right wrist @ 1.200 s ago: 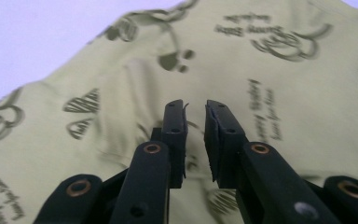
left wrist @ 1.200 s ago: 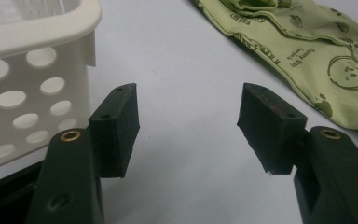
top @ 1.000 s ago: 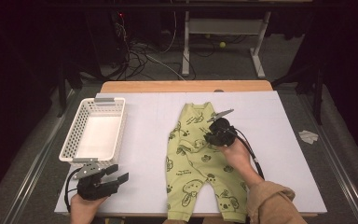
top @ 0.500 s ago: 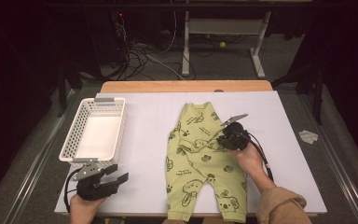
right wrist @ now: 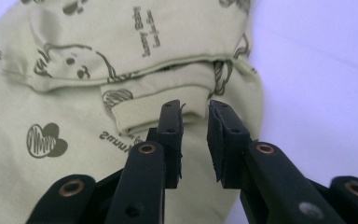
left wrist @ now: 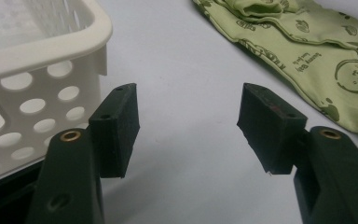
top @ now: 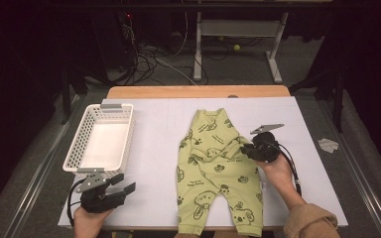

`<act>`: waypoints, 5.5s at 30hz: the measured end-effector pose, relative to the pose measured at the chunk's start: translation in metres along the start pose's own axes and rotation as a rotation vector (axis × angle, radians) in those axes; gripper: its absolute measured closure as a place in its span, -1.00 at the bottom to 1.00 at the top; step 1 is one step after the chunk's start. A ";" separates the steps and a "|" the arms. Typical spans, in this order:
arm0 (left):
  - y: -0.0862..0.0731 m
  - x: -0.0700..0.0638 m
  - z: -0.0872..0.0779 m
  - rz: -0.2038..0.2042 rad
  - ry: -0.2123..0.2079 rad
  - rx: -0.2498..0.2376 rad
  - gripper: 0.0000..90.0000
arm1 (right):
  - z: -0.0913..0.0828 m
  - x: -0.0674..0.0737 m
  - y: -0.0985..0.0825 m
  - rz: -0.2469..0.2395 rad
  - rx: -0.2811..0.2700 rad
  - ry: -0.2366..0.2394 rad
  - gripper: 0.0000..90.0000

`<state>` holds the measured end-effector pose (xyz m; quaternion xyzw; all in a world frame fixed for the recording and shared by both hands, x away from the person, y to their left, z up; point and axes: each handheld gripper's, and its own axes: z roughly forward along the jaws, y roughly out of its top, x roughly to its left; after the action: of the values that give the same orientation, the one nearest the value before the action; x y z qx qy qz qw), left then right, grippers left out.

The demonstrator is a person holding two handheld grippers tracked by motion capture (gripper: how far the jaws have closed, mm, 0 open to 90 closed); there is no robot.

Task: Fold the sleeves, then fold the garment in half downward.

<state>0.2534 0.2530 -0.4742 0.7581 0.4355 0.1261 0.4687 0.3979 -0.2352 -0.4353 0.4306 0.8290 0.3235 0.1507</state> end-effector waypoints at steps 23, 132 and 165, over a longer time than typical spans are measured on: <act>0.002 -0.003 0.001 0.018 -0.015 0.002 -0.21 | -0.036 -0.017 -0.031 0.052 -0.127 -0.029 0.23; 0.165 -0.010 0.234 -0.040 -0.015 0.409 0.24 | 0.060 -0.033 0.034 0.114 0.068 0.043 0.68; 0.215 0.026 0.202 -0.086 -0.041 0.351 0.78 | 0.045 -0.013 0.086 0.020 0.113 0.029 0.86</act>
<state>0.5066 0.1127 -0.4105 0.8113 0.4731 0.0125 0.3431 0.4824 -0.1919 -0.4120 0.4419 0.8438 0.2838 0.1106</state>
